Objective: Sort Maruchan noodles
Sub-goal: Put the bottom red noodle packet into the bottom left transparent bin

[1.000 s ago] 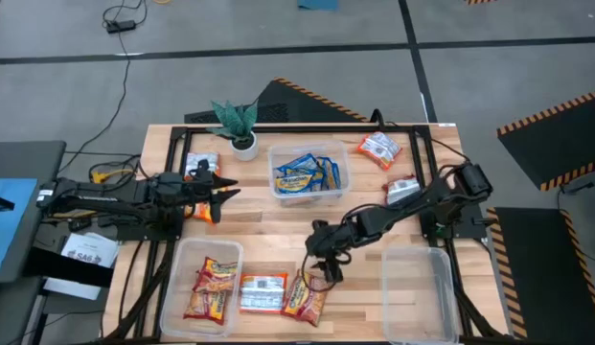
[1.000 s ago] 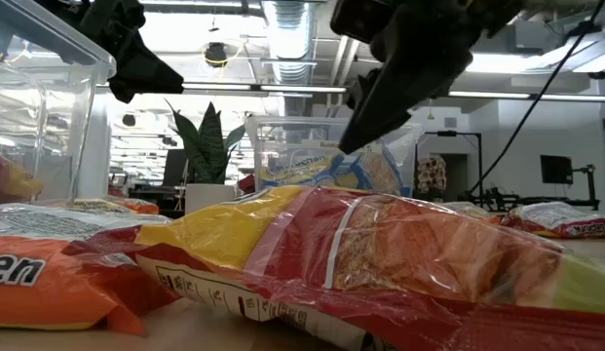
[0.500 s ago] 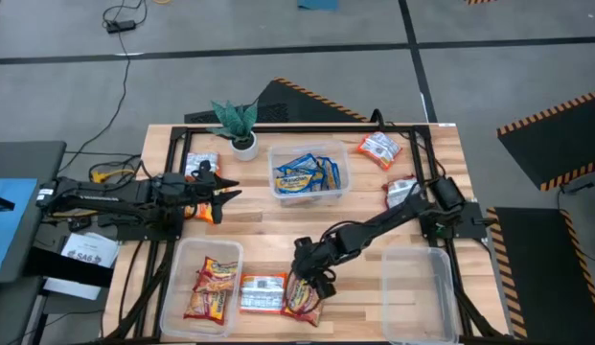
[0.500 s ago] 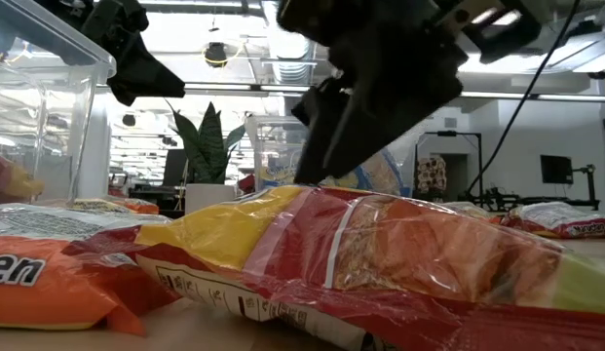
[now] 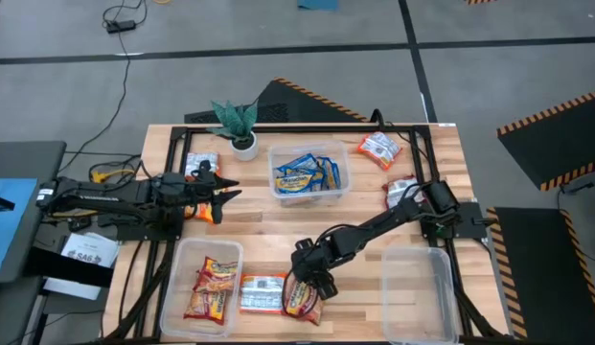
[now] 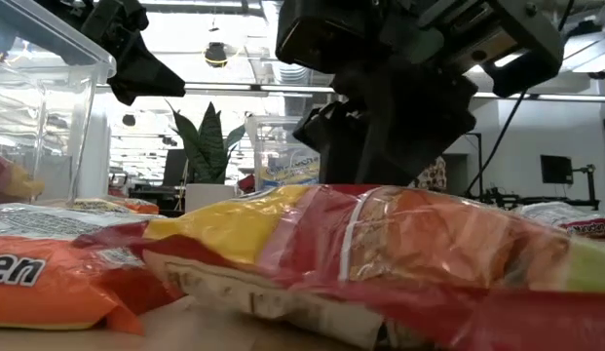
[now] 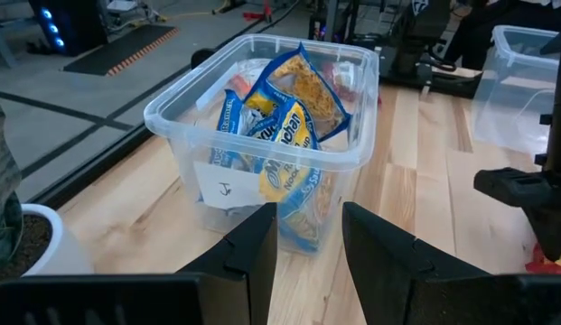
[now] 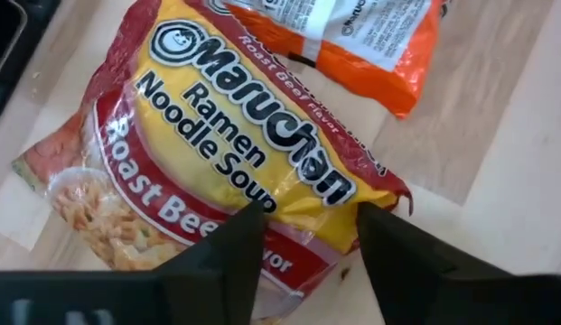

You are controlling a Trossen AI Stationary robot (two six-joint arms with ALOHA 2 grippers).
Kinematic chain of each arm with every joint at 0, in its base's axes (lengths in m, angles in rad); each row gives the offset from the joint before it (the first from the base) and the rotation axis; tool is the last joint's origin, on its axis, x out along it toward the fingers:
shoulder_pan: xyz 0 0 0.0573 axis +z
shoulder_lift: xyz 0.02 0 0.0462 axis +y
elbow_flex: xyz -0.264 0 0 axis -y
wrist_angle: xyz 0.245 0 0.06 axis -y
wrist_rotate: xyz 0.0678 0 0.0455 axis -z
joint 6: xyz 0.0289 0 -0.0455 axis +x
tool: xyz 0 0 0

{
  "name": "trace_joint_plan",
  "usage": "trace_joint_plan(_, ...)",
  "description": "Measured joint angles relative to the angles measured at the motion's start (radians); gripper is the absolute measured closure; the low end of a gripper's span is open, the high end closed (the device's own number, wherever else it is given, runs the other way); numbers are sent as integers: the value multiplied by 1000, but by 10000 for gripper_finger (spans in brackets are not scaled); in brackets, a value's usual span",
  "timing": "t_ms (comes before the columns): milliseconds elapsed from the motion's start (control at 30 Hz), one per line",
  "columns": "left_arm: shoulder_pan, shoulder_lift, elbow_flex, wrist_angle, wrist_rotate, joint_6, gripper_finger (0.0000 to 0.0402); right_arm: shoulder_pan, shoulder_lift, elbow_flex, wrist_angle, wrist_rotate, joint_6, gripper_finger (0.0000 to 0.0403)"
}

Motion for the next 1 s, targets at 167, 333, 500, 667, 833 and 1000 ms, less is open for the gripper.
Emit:
trace_joint_plan(167, 0, 0, 0, 11, -3, 0, 287, 1, -2, 1, -17, 57, -7, 323)
trace_joint_plan(333, 0, -1, 0, 59, -31, 3, 287, -2, -5, 1, -50, 59, -10, 388)
trace_joint_plan(500, 0, -38, 0, 58, -34, 3, 287, -21, -51, -2, -174, 66, 0, 396)
trace_joint_plan(667, 0, -105, 0, 55, -32, 10, 287, -51, -155, -59, -114, 80, 25, 396)
trace_joint_plan(833, 0, -175, 0, 48, 67, -2, 287, -75, -278, -234, 129, 68, 97, 396)
trace_joint_plan(1000, 0, -218, 0, 49, 137, -3, 287, -82, -373, -398, 490, 69, 160, 396)
